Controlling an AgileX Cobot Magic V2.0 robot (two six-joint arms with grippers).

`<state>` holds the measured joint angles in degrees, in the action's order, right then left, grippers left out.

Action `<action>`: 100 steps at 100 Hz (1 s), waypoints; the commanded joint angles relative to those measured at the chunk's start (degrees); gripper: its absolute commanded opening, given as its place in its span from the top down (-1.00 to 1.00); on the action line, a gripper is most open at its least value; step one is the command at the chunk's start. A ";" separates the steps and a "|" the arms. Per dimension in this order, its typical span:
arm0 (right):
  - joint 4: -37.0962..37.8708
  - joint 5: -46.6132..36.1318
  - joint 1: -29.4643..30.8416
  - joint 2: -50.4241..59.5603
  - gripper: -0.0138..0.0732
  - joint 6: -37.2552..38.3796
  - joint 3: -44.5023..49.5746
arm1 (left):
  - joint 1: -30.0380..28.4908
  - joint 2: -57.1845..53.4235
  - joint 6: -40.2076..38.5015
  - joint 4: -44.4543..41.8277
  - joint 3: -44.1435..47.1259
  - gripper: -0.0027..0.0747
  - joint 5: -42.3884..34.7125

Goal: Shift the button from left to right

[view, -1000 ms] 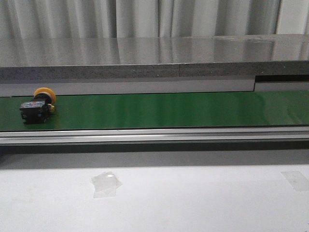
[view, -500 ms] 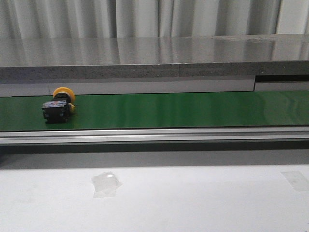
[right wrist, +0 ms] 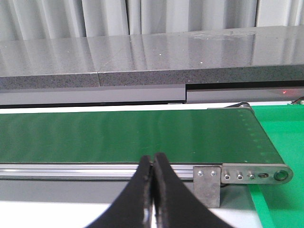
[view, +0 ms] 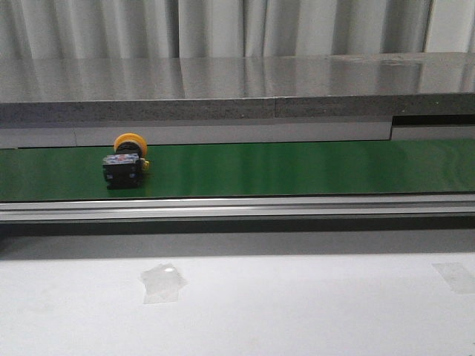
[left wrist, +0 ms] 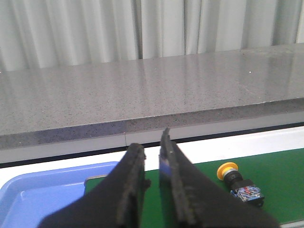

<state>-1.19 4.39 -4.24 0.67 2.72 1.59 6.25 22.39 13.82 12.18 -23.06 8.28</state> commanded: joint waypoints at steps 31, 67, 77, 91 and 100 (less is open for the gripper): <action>0.02 -5.18 -0.11 0.99 0.83 -0.19 -0.90 | 0.41 0.31 -0.05 0.65 -1.46 0.98 -4.68; -0.41 -3.94 -0.11 0.92 0.83 -0.19 -3.92 | 0.41 0.31 -0.05 0.65 -1.46 0.98 -4.68; -0.45 -0.75 -0.11 -0.11 0.83 -0.19 -7.56 | 0.41 0.31 -0.05 0.65 -1.46 0.98 -4.68; -0.45 6.55 -0.11 -4.45 0.83 -0.19 -13.93 | 0.41 0.31 -0.05 0.65 -1.46 0.98 -4.68; -0.45 11.69 -0.11 -8.88 0.83 -0.19 -18.27 | 0.41 0.31 -0.05 0.65 -1.46 0.98 -4.68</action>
<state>-1.41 15.25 -4.24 -3.94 2.72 -11.47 6.25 22.39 13.82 12.28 -23.06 8.28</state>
